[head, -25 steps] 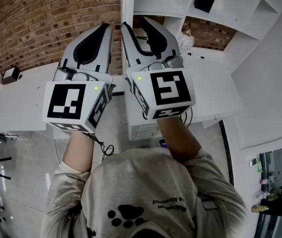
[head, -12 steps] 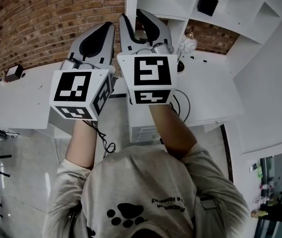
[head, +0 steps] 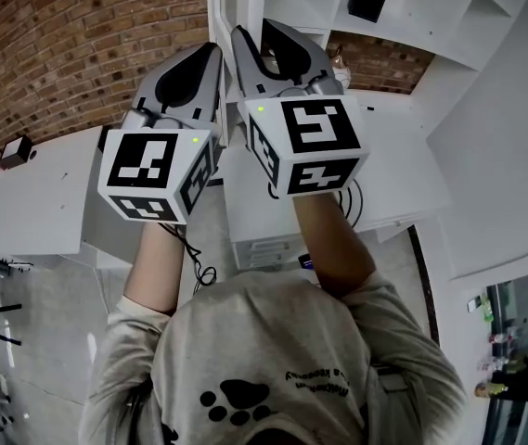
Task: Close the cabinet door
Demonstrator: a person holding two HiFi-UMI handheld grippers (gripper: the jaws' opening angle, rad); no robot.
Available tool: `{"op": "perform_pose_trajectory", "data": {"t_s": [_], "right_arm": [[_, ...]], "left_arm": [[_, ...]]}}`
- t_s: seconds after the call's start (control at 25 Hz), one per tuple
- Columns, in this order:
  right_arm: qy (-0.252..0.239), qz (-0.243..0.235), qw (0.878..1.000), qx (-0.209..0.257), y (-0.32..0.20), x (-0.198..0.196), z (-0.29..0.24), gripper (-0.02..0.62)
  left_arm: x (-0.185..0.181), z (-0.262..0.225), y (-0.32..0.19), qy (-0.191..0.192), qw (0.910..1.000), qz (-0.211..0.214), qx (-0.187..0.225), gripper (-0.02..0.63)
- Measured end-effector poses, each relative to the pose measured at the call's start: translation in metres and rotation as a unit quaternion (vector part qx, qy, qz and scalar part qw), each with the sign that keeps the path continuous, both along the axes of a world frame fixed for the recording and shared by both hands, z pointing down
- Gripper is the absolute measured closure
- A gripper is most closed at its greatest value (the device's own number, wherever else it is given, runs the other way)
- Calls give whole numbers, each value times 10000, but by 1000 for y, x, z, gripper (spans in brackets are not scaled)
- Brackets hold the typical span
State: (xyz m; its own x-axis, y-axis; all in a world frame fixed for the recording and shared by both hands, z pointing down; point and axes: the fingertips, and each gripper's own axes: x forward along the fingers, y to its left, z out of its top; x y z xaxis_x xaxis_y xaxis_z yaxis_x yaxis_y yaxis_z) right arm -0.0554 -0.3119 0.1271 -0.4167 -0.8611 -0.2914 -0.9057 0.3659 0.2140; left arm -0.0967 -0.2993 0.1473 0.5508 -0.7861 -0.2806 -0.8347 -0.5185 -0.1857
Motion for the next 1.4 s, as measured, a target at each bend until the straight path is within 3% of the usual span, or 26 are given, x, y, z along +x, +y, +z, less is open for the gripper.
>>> {"op": "perform_pose_trajectory", "data": {"t_s": [0.32,0.68,0.88,1.4], "right_arm": [[-222,-458,9975,-493,-14,49,2,500],[-423,-404,9956,-727,-45,113,4,509],[-419,-645,9930,-900,-66,141,3,506],[-458,-1294,9878,-740,-127,192,2,503]], "left_arm": [[56,0,-11,-85,9993,372,36,597],[97,4,-31,-212,9986,475,28,597],[115,7,-48,-265,9984,503,-6,597],[159,12,-103,-319,9981,523,-19,597]]}}
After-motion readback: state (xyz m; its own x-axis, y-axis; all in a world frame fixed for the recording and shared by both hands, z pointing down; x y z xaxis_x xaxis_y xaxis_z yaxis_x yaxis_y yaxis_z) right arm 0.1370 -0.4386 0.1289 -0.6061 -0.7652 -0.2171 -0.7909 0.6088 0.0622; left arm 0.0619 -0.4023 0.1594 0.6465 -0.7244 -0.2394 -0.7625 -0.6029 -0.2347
